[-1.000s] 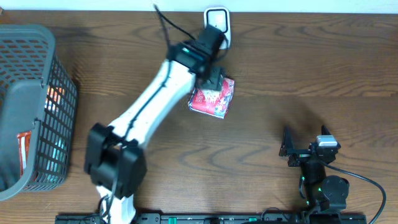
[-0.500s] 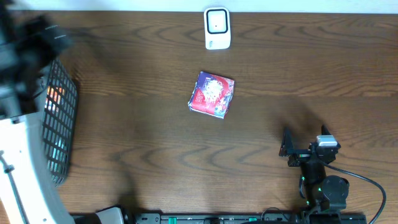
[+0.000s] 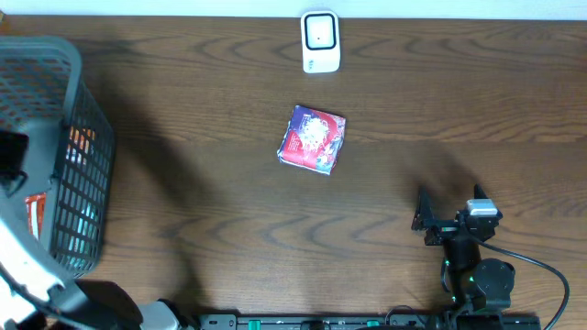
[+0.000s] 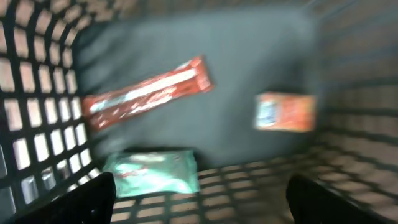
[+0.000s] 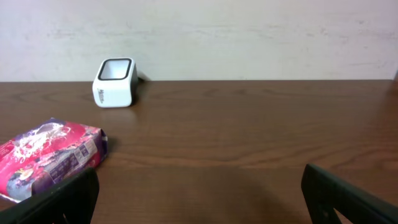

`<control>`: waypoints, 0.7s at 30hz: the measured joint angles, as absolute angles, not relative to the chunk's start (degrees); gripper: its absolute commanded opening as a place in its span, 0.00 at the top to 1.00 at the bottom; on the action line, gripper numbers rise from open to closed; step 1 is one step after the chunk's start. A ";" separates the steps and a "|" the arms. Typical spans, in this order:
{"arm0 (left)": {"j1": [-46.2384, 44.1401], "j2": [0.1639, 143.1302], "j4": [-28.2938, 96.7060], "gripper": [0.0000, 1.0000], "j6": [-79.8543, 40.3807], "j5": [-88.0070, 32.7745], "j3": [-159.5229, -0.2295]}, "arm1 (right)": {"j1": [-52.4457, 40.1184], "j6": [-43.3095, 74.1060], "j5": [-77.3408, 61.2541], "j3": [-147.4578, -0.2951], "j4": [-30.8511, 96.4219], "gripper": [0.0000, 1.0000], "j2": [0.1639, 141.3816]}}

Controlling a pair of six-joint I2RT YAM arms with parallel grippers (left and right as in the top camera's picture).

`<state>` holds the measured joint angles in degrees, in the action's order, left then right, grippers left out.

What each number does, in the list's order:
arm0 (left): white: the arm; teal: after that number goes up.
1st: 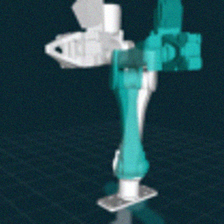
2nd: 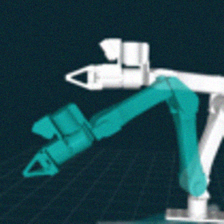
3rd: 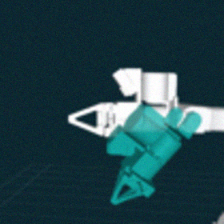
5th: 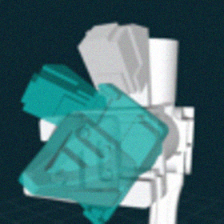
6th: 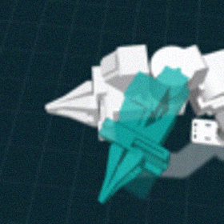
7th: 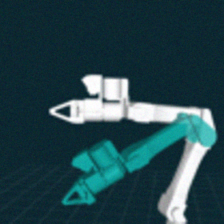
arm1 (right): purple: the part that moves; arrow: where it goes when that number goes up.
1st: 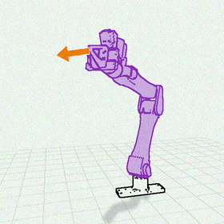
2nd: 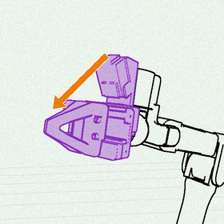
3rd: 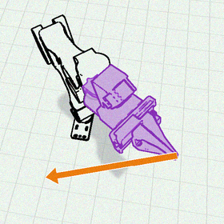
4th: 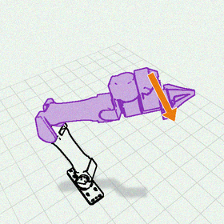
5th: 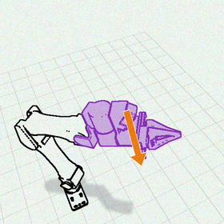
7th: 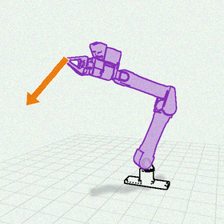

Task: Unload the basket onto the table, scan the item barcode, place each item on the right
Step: 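Reach the left gripper into the basket and grasp the red candy bar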

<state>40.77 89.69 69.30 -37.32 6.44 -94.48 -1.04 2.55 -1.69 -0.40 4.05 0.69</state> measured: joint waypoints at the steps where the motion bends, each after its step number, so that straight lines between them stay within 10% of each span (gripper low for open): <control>1: 40.77 90.48 69.25 0.12 -37.50 7.27 -92.82 | -1.04 2.55 -1.72 -0.40 4.05 0.01 0.69; 21: 40.84 92.90 59.18 0.02 -31.35 13.82 -87.68 | -1.04 2.55 -1.69 -0.40 4.05 0.01 0.69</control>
